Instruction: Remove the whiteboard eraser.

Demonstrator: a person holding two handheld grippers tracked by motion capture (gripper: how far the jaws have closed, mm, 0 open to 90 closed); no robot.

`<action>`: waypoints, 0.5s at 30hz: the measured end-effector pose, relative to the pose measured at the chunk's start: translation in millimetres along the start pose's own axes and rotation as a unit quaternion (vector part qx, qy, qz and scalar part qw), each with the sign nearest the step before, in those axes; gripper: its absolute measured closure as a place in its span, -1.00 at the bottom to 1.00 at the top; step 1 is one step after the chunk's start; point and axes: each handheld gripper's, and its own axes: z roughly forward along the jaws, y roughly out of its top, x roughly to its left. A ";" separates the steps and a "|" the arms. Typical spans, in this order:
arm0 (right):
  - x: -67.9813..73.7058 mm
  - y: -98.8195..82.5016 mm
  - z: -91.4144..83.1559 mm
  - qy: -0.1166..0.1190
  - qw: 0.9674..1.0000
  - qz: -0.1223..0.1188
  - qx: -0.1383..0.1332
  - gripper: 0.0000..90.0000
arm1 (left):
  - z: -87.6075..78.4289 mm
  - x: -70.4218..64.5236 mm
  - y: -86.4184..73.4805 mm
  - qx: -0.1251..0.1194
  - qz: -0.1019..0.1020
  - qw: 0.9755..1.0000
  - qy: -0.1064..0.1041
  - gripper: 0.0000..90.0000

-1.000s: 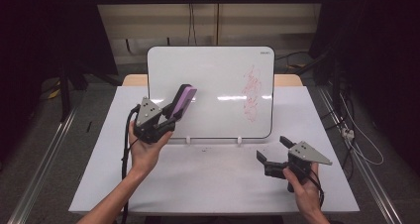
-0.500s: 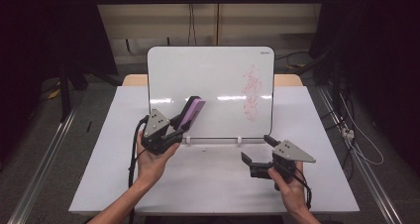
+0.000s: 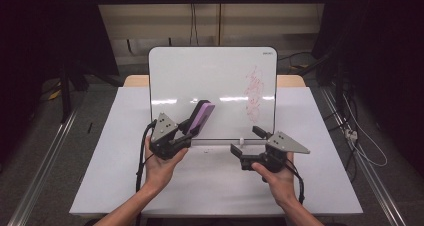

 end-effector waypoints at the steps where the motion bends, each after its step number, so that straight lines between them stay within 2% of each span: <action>1: 1.6 3.5 6.3 0.000 1.000 0.003 -0.008 -0.96 | 0.4 -0.2 0.7 0.001 0.001 1.000 0.000 0.40; 3: 6.0 11.3 24.7 0.009 1.000 0.006 -0.015 -0.95 | 0.9 -0.6 1.6 -0.004 -0.003 1.000 -0.002 0.40; 5: 7.6 12.5 29.9 0.013 1.000 0.012 -0.017 -0.95 | 0.6 -0.4 1.9 -0.006 -0.004 1.000 -0.002 0.40; 7: 11.6 13.9 39.3 0.026 0.999 0.024 -0.018 -0.95 | 0.8 -0.2 2.4 -0.006 -0.007 1.000 -0.002 0.40; 9: 15.2 15.6 46.4 0.024 0.999 0.024 -0.029 -0.93 | 1.1 1.3 1.8 -0.008 -0.014 1.000 -0.002 0.40; 12: 16.6 18.8 52.7 0.019 0.998 0.036 -0.045 -0.91 | 2.5 3.6 0.4 -0.006 -0.018 1.000 -0.001 0.40; 14: 16.4 20.5 55.4 0.021 0.997 0.045 -0.054 -0.89 | 3.7 3.9 -0.1 -0.006 -0.028 1.000 0.000 0.40; 15: 16.1 23.5 62.3 0.018 0.996 0.061 -0.067 -0.89 | 4.4 4.0 -0.1 -0.008 -0.030 1.000 0.001 0.40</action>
